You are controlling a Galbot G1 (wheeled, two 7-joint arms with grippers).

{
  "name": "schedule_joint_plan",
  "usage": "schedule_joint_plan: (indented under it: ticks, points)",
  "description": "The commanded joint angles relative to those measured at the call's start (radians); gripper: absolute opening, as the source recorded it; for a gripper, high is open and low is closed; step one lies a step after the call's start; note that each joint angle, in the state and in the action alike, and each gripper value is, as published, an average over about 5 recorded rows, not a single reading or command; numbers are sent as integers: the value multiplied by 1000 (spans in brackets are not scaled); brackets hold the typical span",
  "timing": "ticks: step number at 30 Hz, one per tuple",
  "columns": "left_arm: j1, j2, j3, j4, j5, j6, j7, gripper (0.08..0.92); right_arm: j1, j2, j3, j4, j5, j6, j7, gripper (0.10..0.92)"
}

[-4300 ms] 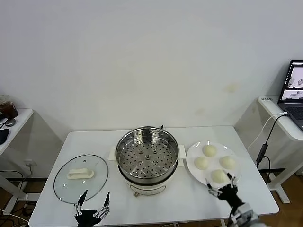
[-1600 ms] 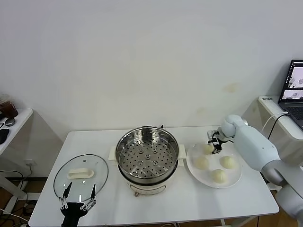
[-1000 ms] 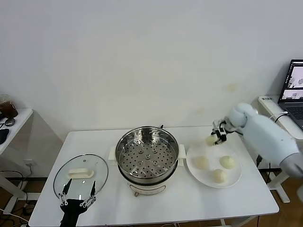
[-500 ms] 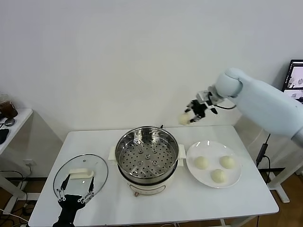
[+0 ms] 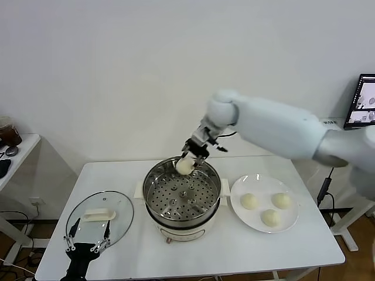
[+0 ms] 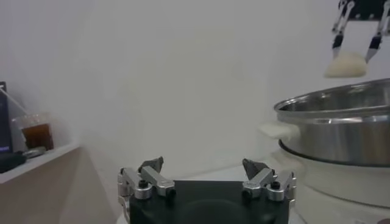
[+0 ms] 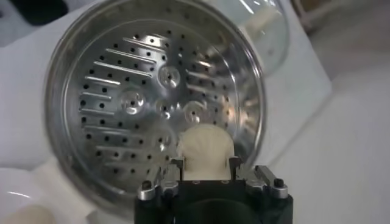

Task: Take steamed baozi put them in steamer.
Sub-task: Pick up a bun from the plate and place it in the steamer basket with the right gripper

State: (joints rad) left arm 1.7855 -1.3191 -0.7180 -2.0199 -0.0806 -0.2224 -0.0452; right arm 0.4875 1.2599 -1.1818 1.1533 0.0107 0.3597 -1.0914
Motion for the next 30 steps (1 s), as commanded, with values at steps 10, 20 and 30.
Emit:
schedule_joint_plan:
  ticks: [10,20,30]
  points:
    - [0,-2,-19,-2,1,-1,-1,823,-89,124,14,-230,-312,308,61,468]
    - [-11,0,-18,2,4,-1,0,823,-106,143,45,-272,-354,375,119,590]
    - [-11,2,-19,-3,3,-1,-2,823,80,0,-1,-24,9,106,39,815]
